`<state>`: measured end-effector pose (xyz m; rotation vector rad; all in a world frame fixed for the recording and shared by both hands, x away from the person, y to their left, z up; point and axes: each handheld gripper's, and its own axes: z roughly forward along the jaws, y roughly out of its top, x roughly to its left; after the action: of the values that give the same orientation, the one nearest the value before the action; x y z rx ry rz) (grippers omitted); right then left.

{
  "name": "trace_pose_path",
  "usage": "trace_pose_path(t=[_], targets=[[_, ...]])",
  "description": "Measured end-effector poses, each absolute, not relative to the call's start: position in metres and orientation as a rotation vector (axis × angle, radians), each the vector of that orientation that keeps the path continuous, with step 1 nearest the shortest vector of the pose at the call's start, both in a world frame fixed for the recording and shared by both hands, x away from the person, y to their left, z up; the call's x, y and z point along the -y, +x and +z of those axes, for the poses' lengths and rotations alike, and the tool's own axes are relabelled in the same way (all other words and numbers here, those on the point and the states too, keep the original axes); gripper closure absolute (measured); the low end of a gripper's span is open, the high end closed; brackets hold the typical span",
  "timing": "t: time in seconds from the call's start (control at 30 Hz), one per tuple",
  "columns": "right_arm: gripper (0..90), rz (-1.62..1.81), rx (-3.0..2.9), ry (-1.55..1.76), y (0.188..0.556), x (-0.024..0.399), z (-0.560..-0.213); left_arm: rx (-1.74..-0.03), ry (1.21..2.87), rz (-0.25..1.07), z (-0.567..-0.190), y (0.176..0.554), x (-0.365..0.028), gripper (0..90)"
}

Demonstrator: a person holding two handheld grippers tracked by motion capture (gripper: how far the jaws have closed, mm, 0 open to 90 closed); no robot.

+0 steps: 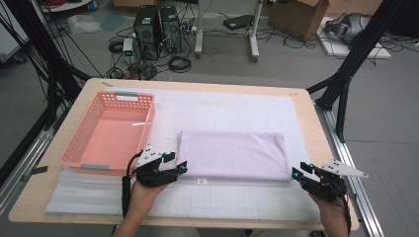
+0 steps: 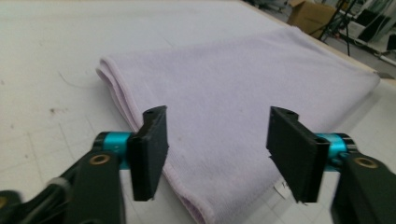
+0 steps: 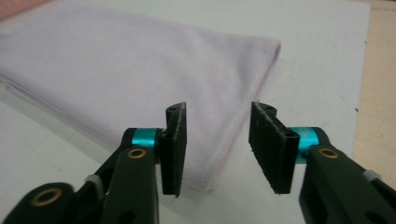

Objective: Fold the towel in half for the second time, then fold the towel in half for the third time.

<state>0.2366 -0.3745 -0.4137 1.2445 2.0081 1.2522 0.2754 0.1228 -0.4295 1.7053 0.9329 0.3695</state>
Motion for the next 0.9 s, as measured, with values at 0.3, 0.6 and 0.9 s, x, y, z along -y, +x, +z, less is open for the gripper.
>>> trace_pose_path(t=[0.3, 0.6, 0.9], targets=[[24.0, 1.253, -1.996, 1.218, 0.237, 0.3742, -0.4167, -0.932, 1.685, 0.39, -0.4288, 0.2752, -0.1205, 21.6], [22.7, 1.246, -2.007, 1.212, 0.2369, 0.3715, -0.4176, -0.925, 1.712, 0.406, -0.4307, 0.273, -0.1182, 22.7], [22.7, 1.238, -2.02, 1.215, 0.2393, 0.3722, -0.4194, -0.933, 1.728, 0.381, -0.4338, 0.2756, -0.1173, 24.8]])
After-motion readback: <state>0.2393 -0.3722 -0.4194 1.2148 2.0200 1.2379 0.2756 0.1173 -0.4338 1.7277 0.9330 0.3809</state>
